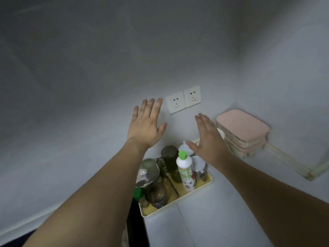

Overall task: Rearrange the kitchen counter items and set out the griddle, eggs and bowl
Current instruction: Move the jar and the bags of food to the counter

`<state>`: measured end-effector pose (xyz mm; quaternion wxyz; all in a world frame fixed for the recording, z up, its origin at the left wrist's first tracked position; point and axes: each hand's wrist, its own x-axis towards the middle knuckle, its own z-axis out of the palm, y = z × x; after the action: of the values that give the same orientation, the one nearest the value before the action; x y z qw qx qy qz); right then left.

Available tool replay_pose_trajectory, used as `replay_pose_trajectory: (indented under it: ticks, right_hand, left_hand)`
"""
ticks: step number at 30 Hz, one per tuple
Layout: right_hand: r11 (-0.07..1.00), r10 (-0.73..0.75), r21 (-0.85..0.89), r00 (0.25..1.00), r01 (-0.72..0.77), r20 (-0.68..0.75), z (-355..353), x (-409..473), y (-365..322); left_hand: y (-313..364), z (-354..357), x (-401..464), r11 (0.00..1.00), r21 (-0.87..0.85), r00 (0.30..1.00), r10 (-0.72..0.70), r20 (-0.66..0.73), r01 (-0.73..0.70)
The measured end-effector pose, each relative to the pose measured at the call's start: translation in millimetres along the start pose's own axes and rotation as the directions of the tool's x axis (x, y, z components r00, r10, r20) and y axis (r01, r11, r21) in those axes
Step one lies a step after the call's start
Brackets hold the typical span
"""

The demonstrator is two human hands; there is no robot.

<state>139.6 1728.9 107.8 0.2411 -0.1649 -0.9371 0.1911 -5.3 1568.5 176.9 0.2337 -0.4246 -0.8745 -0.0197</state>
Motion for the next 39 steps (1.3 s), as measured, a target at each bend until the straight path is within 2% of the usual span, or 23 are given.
replay_pose_trajectory:
  ticks: [2, 6, 12, 19, 22, 26, 31, 34, 39]
  right_hand:
    - [0.998, -0.047, 0.029, 0.999, 0.047, -0.015, 0, -3, -35]
    - [0.984, -0.169, 0.07, 0.985, 0.166, 0.042, 13, -23, -126]
    - [0.92, -0.369, 0.185, 0.922, 0.345, 0.12, 49, -83, -277]
    - [0.761, -0.613, 0.374, 0.777, 0.531, 0.144, 88, -197, -450]
    - [0.669, -0.714, 0.449, 0.679, 0.593, 0.168, 101, -247, -521]
    - [0.558, -0.81, 0.495, 0.565, 0.666, 0.153, 114, -291, -593]
    - [0.464, -0.877, 0.532, 0.452, 0.709, 0.162, 147, -337, -671]
    - [0.435, -0.894, 0.553, 0.413, 0.71, 0.173, 172, -352, -706]
    - [0.395, -0.913, 0.583, 0.374, 0.71, 0.163, 236, -357, -789]
  left_hand:
    - [-24, -22, -30, 0.999, 0.017, 0.999, -0.051, -0.016, 0.052]
    - [-86, -70, -114, 0.976, 0.072, 0.979, -0.203, -0.032, 0.205]
    - [-169, -140, -279, 0.897, 0.148, 0.908, -0.418, -0.025, 0.417]
    - [-231, -226, -494, 0.724, 0.275, 0.763, -0.643, -0.065, 0.633]
    - [-250, -267, -587, 0.608, 0.351, 0.676, -0.73, -0.106, 0.712]
    - [-265, -304, -673, 0.469, 0.325, 0.546, -0.811, -0.211, 0.821]
    - [-283, -315, -762, 0.351, 0.328, 0.434, -0.872, -0.227, 0.877]
    - [-302, -312, -794, 0.325, 0.334, 0.404, -0.892, -0.203, 0.885]
    - [-380, -307, -844, 0.264, 0.351, 0.351, -0.912, -0.214, 0.898]
